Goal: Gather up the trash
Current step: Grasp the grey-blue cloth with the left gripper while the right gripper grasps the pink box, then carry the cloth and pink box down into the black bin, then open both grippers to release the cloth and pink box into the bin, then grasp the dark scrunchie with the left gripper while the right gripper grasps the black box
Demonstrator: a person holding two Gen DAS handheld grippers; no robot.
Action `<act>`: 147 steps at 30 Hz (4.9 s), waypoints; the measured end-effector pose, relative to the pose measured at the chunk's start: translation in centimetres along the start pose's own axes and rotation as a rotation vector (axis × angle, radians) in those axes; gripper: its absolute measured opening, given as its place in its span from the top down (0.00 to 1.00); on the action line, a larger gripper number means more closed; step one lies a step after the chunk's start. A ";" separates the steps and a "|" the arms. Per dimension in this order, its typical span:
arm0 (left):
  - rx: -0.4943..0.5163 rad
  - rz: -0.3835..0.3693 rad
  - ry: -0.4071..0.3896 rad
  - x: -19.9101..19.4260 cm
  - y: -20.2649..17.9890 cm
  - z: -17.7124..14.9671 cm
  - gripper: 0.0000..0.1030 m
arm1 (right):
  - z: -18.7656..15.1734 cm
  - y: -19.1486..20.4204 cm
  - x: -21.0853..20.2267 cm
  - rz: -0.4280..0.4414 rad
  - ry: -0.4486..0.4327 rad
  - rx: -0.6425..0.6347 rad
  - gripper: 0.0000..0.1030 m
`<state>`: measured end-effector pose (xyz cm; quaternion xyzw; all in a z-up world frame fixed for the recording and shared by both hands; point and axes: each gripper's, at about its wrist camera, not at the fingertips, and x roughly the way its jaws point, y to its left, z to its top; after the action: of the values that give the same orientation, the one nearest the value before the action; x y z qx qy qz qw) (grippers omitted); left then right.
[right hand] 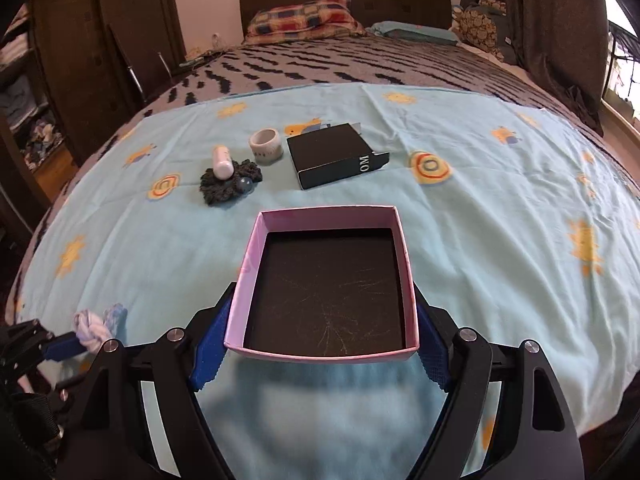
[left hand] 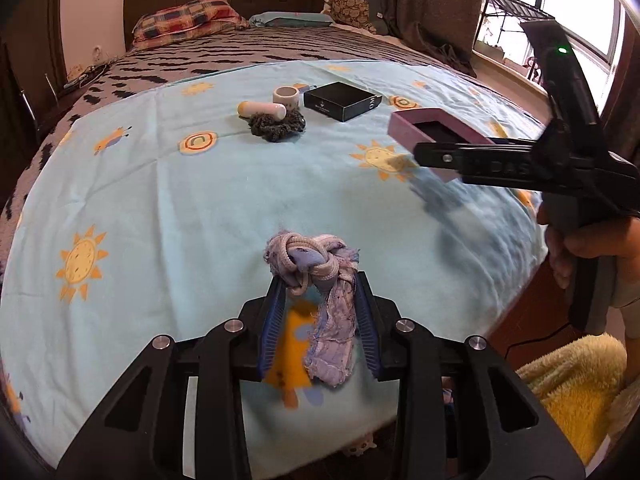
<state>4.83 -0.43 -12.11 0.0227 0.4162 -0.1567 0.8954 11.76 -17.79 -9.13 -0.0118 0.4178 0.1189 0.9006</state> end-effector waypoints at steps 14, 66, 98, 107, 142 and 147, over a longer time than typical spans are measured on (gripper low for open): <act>0.011 -0.082 -0.038 -7.1 -3.2 -6.0 0.68 | -9.9 2.2 -10.6 0.120 -0.052 -0.034 0.23; -0.138 -0.098 0.409 6.6 -2.4 -20.9 0.21 | -24.8 1.1 0.8 0.192 0.323 0.201 0.20; -0.018 0.089 -0.059 -6.8 3.0 3.2 0.12 | 1.1 -1.3 -6.6 0.027 -0.133 -0.011 0.20; -0.031 0.090 0.011 0.6 5.8 7.5 0.19 | 5.4 -0.3 1.0 0.016 -0.067 -0.060 0.19; 0.006 -0.033 0.051 12.7 4.9 15.4 0.85 | 9.9 -2.6 9.5 -0.029 0.013 -0.103 0.25; 0.034 -0.027 0.025 9.7 3.9 14.7 0.89 | 8.3 -2.6 6.1 -0.026 -0.004 -0.115 0.25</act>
<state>22.71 -1.81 -10.20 0.0344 0.4249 -0.1756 0.8874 22.38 -18.11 -8.53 -0.0688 0.4081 0.1311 0.9009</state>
